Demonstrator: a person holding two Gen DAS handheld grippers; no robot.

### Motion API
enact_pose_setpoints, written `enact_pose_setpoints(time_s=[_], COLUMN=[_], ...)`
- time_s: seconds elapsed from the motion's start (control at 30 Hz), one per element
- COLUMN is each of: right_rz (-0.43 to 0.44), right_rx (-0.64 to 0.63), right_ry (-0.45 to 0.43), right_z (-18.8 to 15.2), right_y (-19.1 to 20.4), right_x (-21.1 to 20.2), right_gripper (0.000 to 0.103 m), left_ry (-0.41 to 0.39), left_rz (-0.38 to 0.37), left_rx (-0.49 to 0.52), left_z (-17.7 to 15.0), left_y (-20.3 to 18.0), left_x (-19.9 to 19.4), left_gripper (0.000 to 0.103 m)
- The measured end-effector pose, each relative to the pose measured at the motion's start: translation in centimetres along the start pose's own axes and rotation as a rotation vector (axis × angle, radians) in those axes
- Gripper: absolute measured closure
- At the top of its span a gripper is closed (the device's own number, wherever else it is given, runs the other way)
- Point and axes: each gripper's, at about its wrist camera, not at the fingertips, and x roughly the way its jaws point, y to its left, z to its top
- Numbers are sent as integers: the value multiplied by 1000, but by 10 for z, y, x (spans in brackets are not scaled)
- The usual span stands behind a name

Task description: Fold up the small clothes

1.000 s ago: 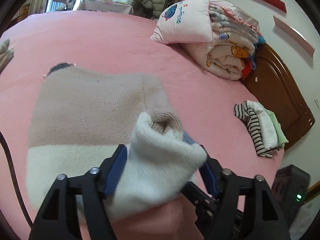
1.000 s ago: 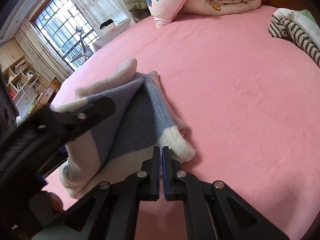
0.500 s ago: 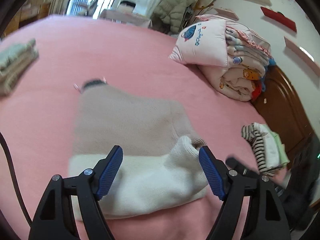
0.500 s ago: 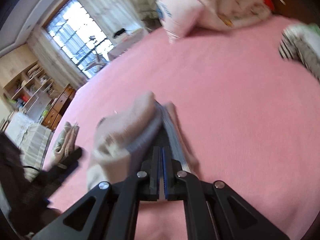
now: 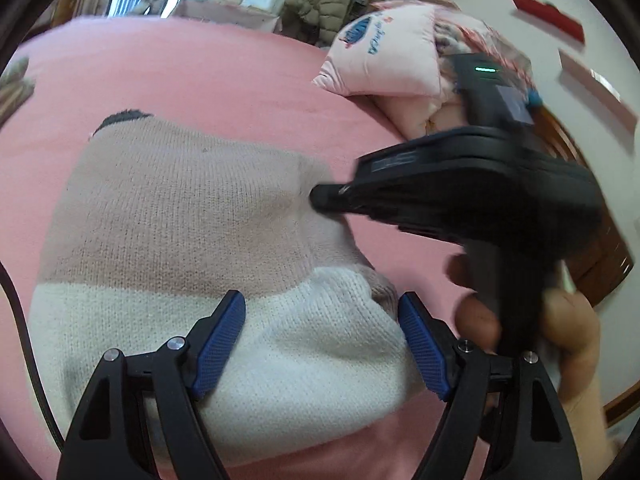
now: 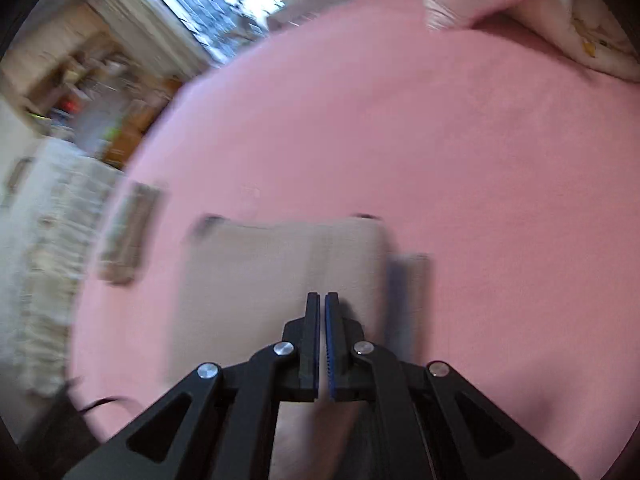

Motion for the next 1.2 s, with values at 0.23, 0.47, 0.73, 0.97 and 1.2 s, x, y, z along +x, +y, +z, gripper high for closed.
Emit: enact_pose_setpoints(time_s=[0.23,0.47,0.73,0.97,1.2], right_rz=[-40,-36,16,-36,-160], right_rx=[-62,-96,-205,-320,-267], right_ry=[-21,-59,-175,-188,-145], right_z=[-18,-23,-72,-106,-136], right_y=[-9,4,40,72,42], right_x=[10,-14,-78,-74,-42], right_gripper=[103,100,100,100,103], left_ry=[-28,17,-11,-6,128], left_rz=[79,-21,-14,139,72], left_rx=[123,105,94,25,-168], left_z=[-17,-12,-18,-9,-21], left_y=[-19,-9,27,78,132], left_x=[12,-14,-87,-94,-65], left_gripper=[25,25,25,25,23])
